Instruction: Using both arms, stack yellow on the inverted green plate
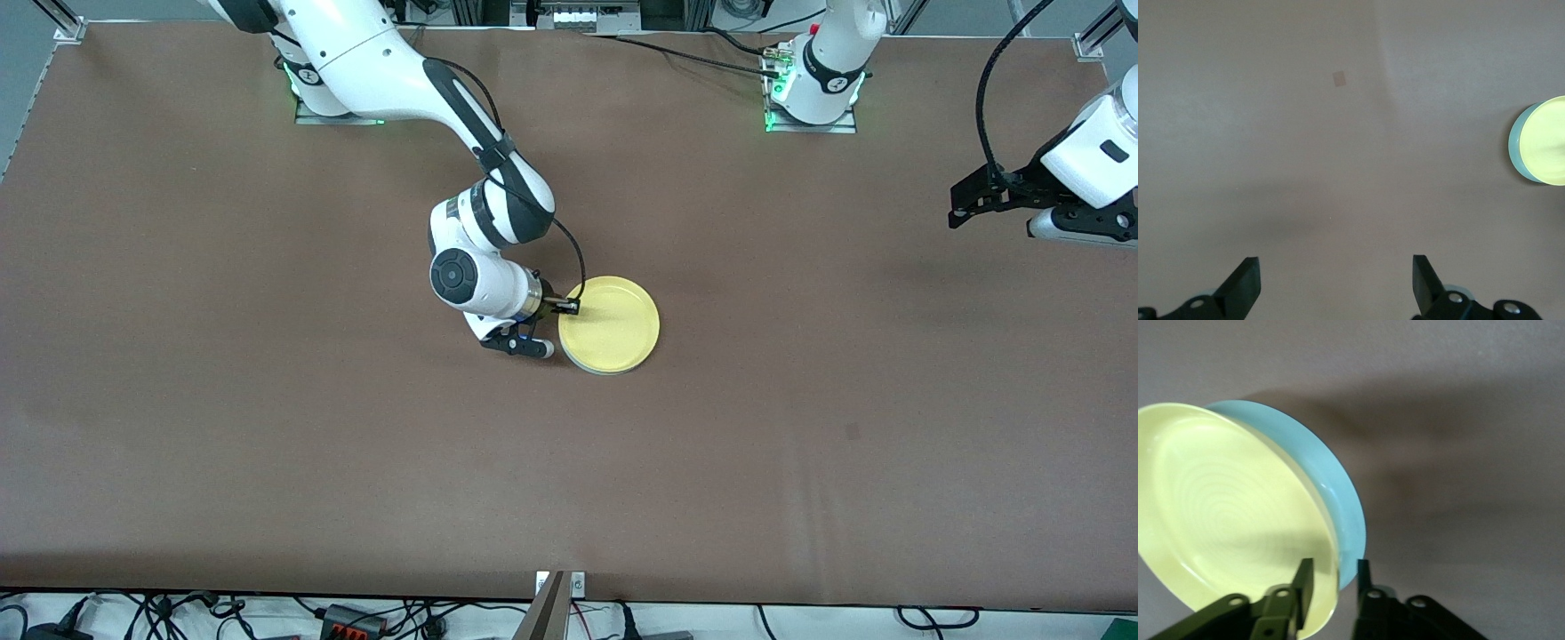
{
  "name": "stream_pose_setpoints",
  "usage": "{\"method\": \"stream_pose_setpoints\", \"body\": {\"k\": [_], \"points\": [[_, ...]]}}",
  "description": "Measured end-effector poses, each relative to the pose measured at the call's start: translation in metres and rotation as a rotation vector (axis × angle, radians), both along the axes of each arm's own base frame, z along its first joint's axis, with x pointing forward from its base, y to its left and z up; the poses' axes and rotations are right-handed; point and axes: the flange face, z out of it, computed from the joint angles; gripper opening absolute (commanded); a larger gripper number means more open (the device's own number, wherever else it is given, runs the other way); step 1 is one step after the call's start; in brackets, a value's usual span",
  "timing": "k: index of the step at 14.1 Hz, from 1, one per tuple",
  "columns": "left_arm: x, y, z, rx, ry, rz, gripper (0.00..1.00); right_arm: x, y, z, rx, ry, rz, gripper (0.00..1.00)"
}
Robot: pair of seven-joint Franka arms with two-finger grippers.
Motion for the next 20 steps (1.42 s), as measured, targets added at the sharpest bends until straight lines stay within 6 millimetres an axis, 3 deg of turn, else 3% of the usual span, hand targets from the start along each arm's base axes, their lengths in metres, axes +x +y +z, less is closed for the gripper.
{"method": "stream_pose_setpoints", "body": {"k": [6,10,14,20], "points": [[0.0,-0.004,0.0,0.0,0.002,-0.004,1.0,0.015,0.004,0.031,0.022,-0.036,0.005,1.0],[0.0,-0.005,0.0,0.001,0.002,0.003,1.0,0.04,-0.031,0.105,-0.008,-0.066,0.02,1.0],[0.005,-0.003,0.004,0.001,-0.001,0.015,1.0,0.063,-0.117,0.178,-0.079,-0.003,0.008,1.0],[0.005,-0.003,0.008,0.001,0.013,0.014,1.0,0.091,-0.275,0.256,-0.144,-0.073,0.116,1.0]]}}
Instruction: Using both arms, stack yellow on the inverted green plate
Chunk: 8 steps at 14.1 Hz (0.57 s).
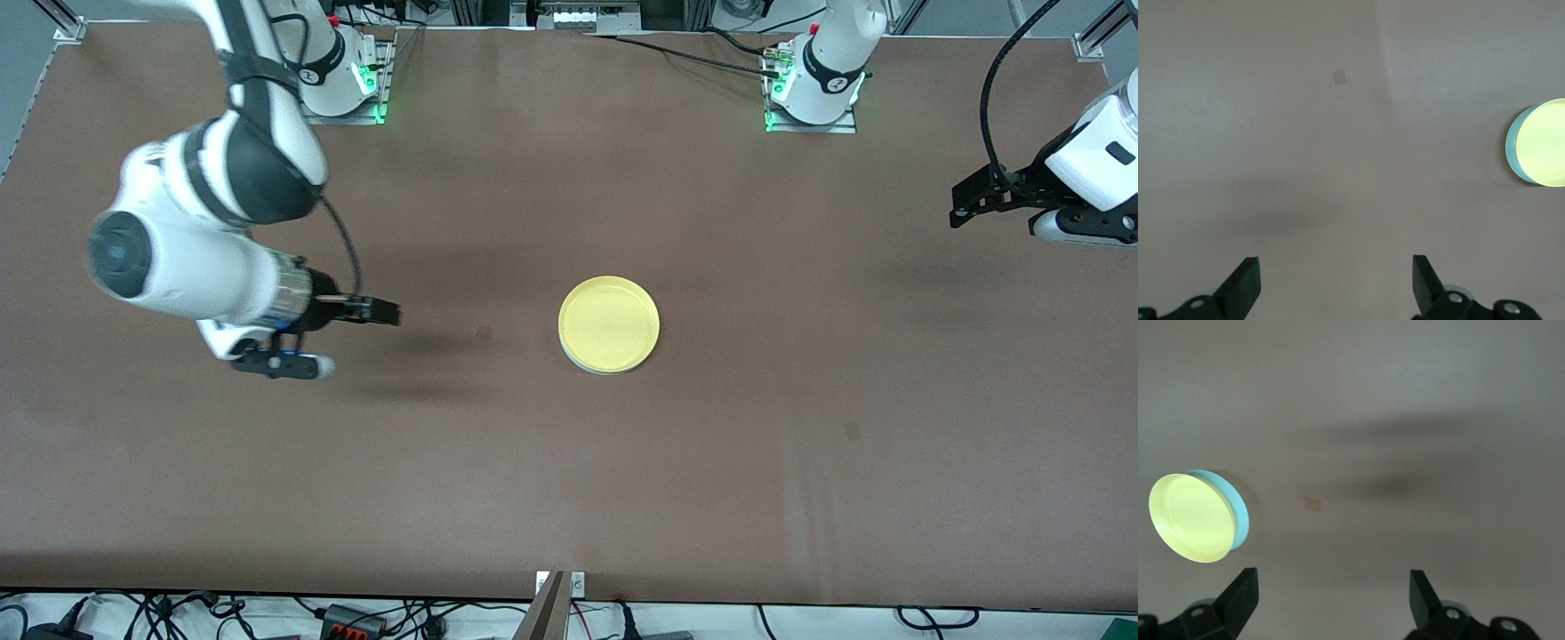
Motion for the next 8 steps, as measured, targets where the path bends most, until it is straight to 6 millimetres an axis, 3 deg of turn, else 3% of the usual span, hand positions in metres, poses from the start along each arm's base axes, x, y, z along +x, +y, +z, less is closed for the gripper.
{"method": "stream_pose_setpoints", "body": {"k": [5,8], "points": [[0.0,-0.001,0.0,0.0,0.0,-0.001,1.0,0.001,-0.069,0.035,-0.137,-0.052,0.019,1.0],[0.0,-0.001,0.0,0.0,0.0,-0.002,1.0,0.006,-0.108,0.068,-0.133,-0.111,-0.025,1.0]]}}
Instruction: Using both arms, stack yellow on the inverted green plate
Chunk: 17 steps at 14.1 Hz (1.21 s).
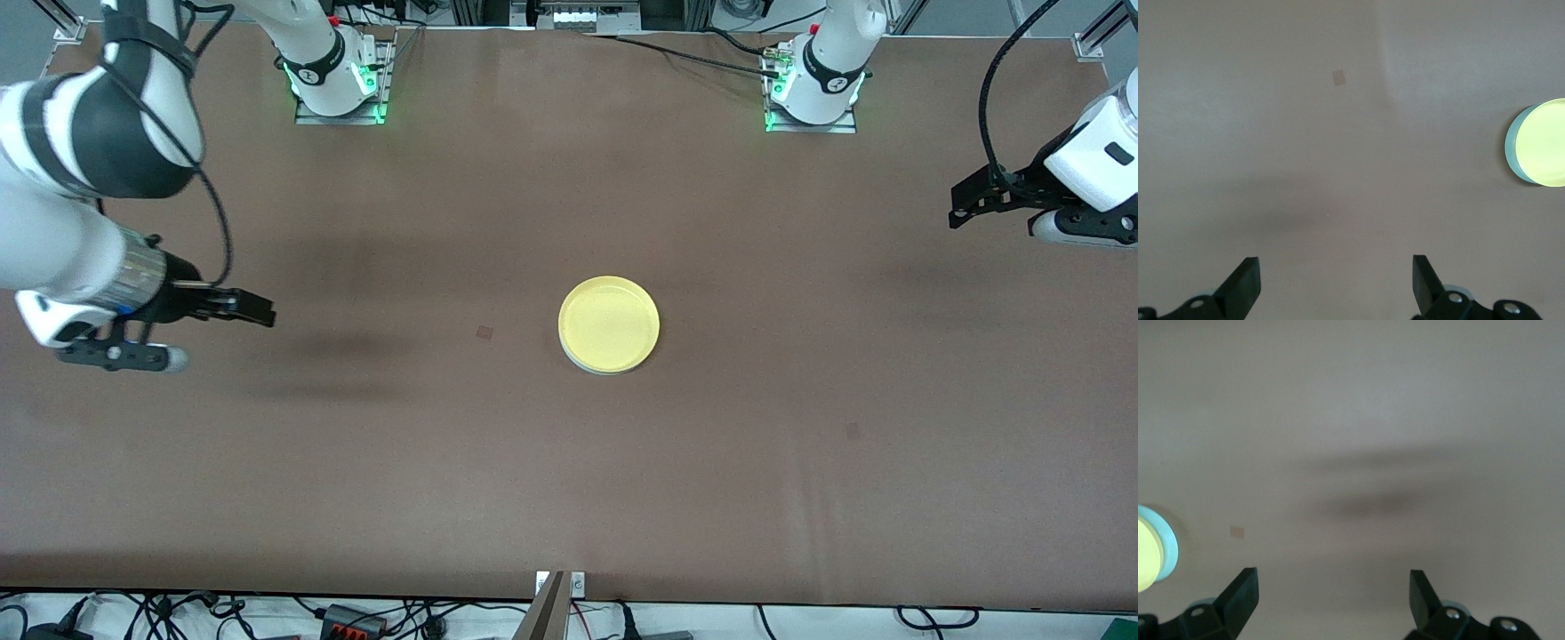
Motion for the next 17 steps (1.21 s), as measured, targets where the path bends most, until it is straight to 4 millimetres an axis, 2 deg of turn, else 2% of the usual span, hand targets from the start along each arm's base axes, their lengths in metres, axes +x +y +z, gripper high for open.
{"method": "stream_pose_setpoints", "body": {"k": [3,6,8,12,14,17], "points": [[0.0,0.0,0.0,0.0,0.0,0.0,1.0,-0.002,-0.033,0.025,-0.019,-0.039,-0.01,1.0],[0.0,0.0,0.0,0.0,0.0,-0.001,1.0,-0.008,-0.049,0.053,-0.08,-0.077,0.019,1.0],[0.0,-0.001,0.0,0.0,0.0,-0.001,1.0,-0.015,-0.067,0.071,-0.076,-0.099,0.025,1.0],[0.0,-0.001,0.0,0.0,-0.001,-0.002,1.0,-0.027,-0.112,0.09,-0.067,-0.114,0.068,1.0],[0.0,-0.001,0.0,0.0,0.0,-0.002,1.0,-0.032,-0.121,0.096,-0.073,-0.115,0.085,1.0],[0.0,-0.001,0.0,0.0,0.0,-0.002,1.0,-0.04,-0.122,0.105,-0.09,-0.105,0.093,1.0]]}}
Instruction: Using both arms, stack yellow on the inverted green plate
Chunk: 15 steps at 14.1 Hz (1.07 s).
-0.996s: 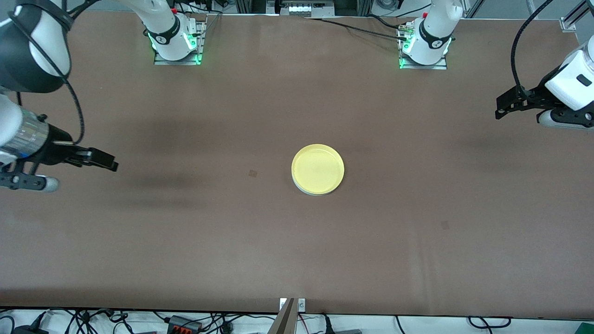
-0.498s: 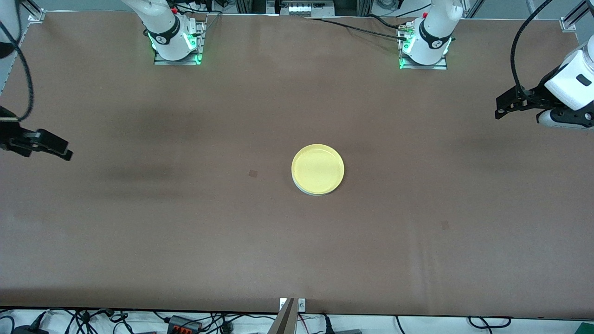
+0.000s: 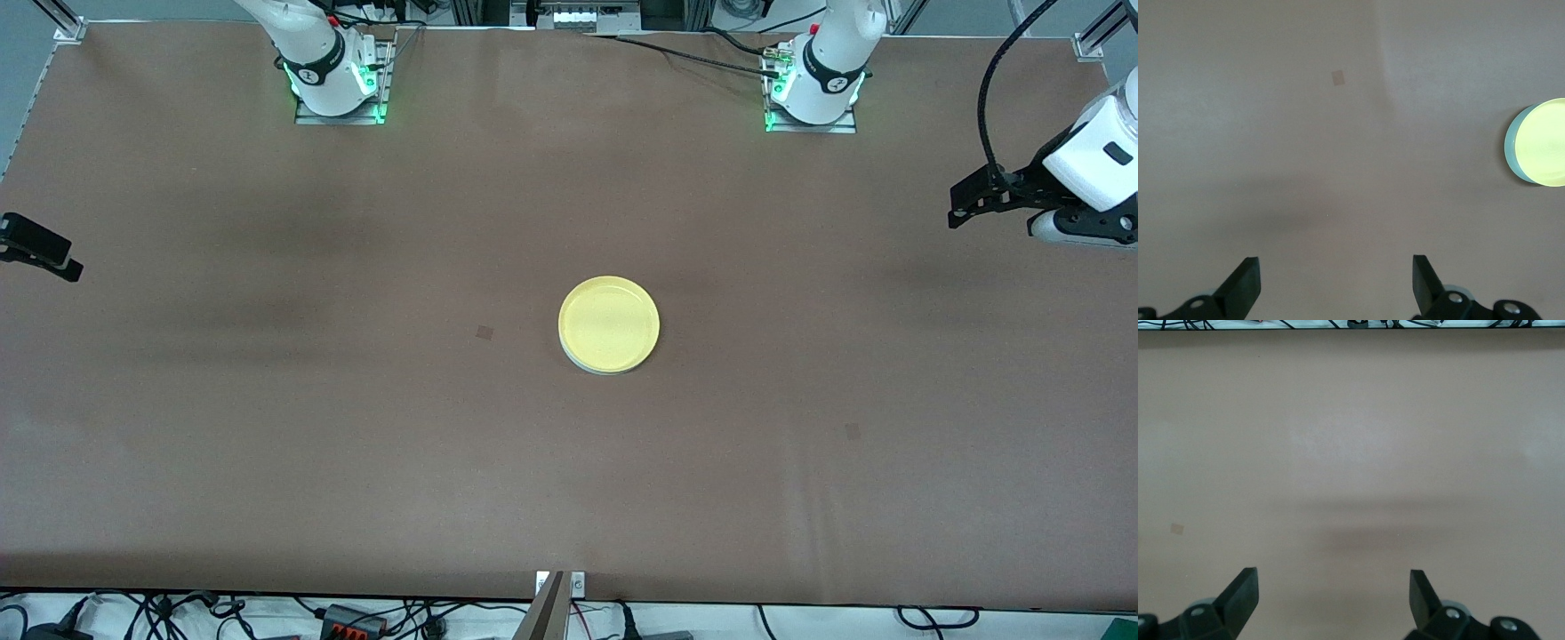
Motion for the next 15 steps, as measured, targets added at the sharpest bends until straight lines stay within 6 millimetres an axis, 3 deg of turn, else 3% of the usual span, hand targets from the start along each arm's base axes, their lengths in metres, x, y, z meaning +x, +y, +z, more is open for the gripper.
{"method": "stream_pose_setpoints", "body": {"k": [5,8,11,15], "points": [[0.0,0.0,0.0,0.0,0.0,0.0,1.0,-0.012,0.0,-0.015,-0.001,0.054,0.0,1.0],[0.0,0.0,0.0,0.0,0.0,-0.001,1.0,-0.034,-0.001,-0.031,-0.007,0.048,0.001,1.0],[0.0,-0.001,0.0,0.0,0.0,-0.001,1.0,-0.047,0.0,-0.031,-0.004,0.045,0.0,1.0],[0.0,-0.001,0.0,0.0,0.0,-0.001,1.0,-0.046,0.0,-0.03,-0.005,0.038,0.001,1.0]]}}
